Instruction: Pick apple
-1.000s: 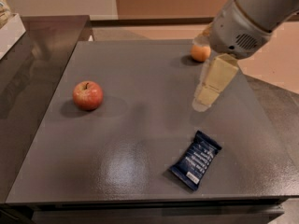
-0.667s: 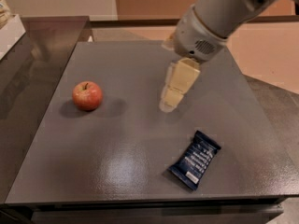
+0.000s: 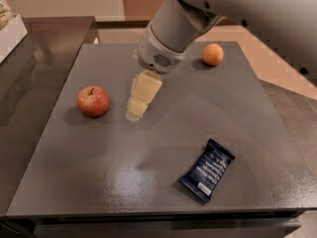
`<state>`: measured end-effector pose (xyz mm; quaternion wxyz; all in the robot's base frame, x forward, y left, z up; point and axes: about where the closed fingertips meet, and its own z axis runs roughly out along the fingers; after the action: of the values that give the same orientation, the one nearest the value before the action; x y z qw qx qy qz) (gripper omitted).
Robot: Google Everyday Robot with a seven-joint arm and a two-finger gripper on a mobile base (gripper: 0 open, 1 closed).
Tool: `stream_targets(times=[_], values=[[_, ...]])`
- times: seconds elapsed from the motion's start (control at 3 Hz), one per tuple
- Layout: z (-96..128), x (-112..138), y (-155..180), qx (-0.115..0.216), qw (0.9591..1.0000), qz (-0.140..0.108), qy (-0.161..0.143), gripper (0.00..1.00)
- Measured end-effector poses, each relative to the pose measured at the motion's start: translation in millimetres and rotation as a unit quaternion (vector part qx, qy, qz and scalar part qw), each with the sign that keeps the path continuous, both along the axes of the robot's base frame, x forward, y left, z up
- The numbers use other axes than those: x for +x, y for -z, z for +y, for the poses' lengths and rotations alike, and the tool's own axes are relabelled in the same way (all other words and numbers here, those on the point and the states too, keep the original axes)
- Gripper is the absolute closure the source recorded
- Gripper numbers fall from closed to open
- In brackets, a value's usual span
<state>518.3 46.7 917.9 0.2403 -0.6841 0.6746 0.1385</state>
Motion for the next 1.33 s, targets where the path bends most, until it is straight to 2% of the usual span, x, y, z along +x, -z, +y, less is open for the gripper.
stream_targets(times=[0.33, 0.67, 1.0, 1.33], values=[[15.9, 6.6, 8.3, 0.002, 1.0, 0.0, -0.002, 0.0], [66.9, 28.4, 44.2, 0.007, 0.9998, 0.012, -0.012, 0.0], [106.1, 45.1, 72.3, 0.009, 0.9995, 0.021, -0.019, 0.0], [130.4, 53.3, 86.8, 0.013, 0.9992, 0.028, -0.026, 0.0]])
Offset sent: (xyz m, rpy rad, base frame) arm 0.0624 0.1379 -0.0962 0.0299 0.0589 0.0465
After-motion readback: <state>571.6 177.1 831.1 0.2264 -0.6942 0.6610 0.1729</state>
